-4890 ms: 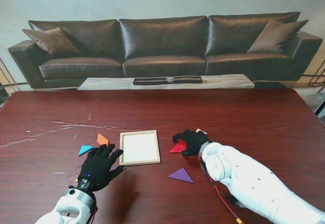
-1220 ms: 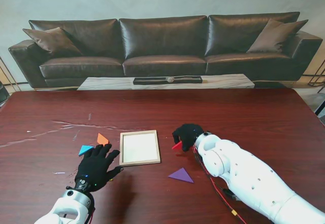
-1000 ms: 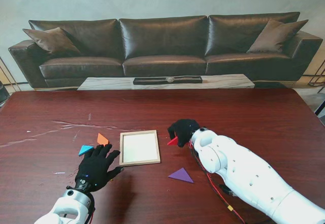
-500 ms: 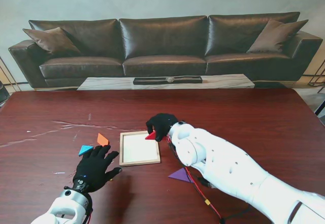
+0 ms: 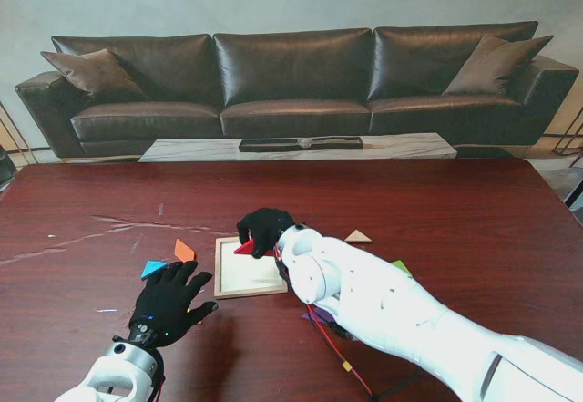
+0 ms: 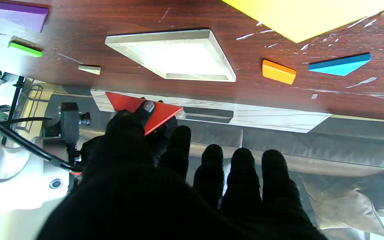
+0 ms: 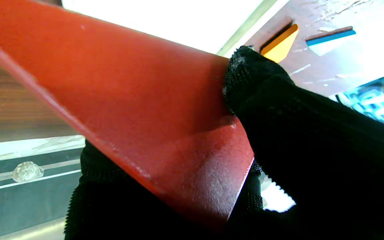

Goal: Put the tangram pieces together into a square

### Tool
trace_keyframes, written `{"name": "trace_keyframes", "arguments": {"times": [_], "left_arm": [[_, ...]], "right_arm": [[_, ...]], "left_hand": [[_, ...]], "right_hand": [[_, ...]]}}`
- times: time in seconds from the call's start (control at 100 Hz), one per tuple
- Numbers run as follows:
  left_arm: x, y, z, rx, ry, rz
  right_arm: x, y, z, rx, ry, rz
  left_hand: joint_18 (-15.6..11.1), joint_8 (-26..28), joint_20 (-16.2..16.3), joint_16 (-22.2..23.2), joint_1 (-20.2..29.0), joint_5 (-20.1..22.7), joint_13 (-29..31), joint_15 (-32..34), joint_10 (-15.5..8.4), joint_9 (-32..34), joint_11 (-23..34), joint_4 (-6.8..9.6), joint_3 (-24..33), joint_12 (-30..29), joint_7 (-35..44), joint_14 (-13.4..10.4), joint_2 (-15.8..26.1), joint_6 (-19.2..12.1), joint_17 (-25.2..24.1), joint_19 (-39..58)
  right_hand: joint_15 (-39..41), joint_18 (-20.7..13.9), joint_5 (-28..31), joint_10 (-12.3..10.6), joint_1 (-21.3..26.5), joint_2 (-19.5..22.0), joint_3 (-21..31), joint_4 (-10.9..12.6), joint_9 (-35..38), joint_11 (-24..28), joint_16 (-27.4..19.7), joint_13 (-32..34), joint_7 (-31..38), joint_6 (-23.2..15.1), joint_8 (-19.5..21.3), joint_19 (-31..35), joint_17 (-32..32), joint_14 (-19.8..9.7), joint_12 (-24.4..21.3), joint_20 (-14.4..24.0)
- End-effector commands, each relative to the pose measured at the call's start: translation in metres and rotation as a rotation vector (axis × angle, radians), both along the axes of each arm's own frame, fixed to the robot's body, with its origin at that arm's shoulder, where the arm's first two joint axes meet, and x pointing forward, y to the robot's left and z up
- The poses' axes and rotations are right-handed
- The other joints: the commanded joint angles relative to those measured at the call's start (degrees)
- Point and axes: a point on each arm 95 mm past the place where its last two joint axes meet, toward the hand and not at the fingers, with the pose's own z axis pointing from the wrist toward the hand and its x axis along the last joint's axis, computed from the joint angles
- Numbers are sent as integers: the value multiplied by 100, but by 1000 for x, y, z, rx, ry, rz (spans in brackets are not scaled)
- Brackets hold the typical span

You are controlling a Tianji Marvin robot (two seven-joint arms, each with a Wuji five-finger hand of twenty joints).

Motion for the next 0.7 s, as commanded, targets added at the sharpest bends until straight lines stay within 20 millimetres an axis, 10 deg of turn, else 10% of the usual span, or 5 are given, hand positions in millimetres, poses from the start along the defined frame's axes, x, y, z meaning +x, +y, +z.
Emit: {"name": "trace_keyframes", "arguments": {"times": [0.0, 0.69], "left_arm": [[-2, -1, 1, -1, 0, -7], [-3, 0, 2, -1, -6, -6]], "right_arm": [[-7, 10, -6, 18, 19, 11], [-14, 27, -39, 7, 74, 86]], "left_hand": [[-26, 14, -61, -34, 218, 36, 2, -91, -47, 26, 24, 260, 44, -28, 54, -100, 30, -74, -98, -77], [-26, 19, -50, -29, 234, 47, 14, -88, -47, 42, 29, 263, 48, -24, 60, -106, 16, -73, -93, -93]], "right_hand": [[82, -186, 268, 192, 511, 570, 320, 255, -38, 51, -69, 261, 646, -539, 81, 515, 311, -4, 72, 337], [42, -149, 171, 152, 569, 737, 184, 389, -223, 151, -19, 122, 655, -601, 189, 269, 246, -11, 145, 322]]}}
